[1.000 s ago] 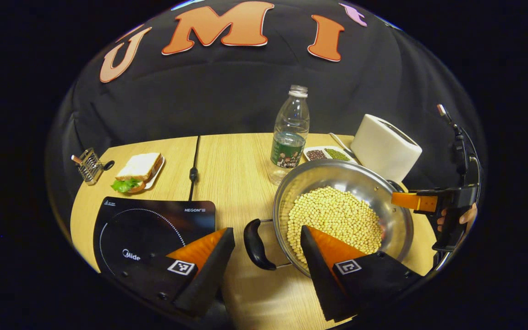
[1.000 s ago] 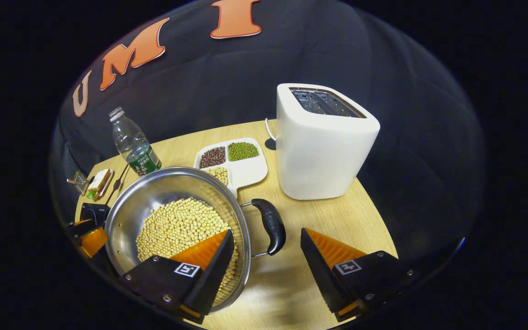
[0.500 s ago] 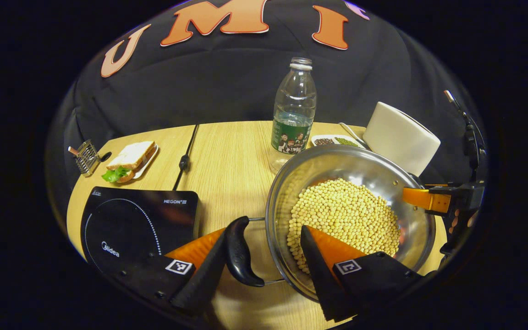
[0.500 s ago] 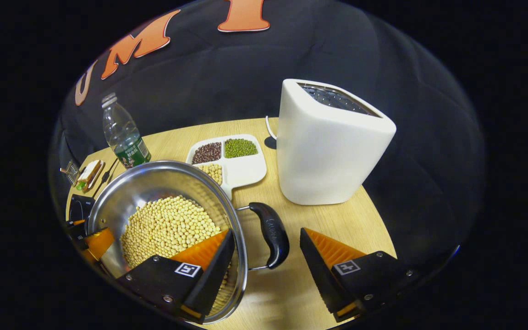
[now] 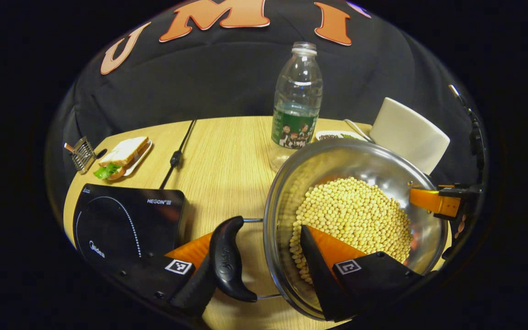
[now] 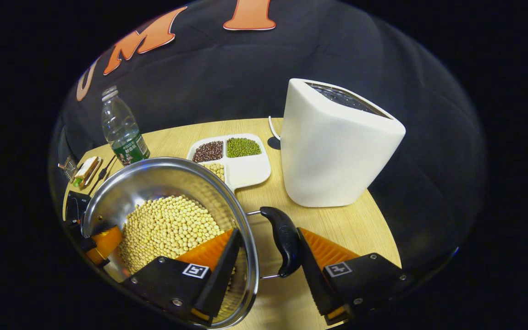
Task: First push the handle of the pot to place it horizontally, then grasp the pot with both hands and set it on the induction cooktop.
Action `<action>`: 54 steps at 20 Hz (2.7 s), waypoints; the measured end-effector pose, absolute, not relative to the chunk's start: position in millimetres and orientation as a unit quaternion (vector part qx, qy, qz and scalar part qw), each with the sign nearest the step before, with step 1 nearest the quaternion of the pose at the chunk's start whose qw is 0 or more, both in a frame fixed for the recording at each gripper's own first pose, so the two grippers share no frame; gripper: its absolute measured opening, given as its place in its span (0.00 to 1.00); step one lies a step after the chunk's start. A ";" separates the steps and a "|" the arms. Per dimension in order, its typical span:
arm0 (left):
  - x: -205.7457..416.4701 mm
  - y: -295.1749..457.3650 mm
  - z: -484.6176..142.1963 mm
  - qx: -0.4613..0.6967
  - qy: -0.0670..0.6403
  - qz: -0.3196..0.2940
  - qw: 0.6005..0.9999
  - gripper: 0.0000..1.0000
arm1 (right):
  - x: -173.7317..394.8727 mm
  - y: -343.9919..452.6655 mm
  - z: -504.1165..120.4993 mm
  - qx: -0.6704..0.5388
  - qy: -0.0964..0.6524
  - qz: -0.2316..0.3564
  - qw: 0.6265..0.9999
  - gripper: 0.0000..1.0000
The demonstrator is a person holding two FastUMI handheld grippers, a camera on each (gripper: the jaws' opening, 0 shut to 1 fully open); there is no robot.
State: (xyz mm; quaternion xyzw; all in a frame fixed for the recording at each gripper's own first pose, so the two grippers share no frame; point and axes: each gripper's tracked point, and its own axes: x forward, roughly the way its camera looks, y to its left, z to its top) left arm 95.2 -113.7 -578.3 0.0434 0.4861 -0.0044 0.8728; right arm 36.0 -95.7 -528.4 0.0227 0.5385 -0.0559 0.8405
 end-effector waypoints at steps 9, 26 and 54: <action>117.1 -104.0 -578.3 0.046 0.447 0.014 0.893 0.86 | 31.9 -92.3 -524.9 0.021 0.526 -0.062 0.848 0.72; 118.7 -101.7 -531.1 0.041 0.404 0.022 0.914 0.78 | 15.6 -89.4 -484.5 0.064 0.495 -0.097 0.861 0.62; 68.8 51.3 -385.1 0.027 0.352 0.082 0.932 0.80 | 27.0 65.3 -366.8 0.057 0.439 -0.007 0.896 0.59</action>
